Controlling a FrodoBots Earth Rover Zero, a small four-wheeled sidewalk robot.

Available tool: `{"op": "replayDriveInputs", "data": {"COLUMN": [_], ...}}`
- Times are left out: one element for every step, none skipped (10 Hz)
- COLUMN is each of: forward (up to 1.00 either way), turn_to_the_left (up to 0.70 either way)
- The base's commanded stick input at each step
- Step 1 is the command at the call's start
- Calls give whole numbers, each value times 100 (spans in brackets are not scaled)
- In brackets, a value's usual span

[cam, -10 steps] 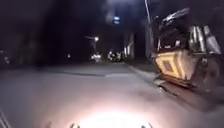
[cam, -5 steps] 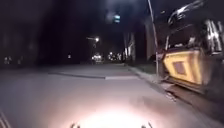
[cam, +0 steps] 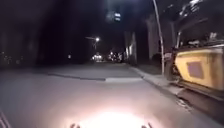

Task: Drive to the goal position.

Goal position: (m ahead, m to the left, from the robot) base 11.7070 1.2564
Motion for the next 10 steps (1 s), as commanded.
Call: {"op": "replayDriveInputs", "data": {"forward": [70,70,70,70,70,70,70,70,70,70], "turn_to_the_left": [0,0,0,0,0,0,0,0,0,0]}}
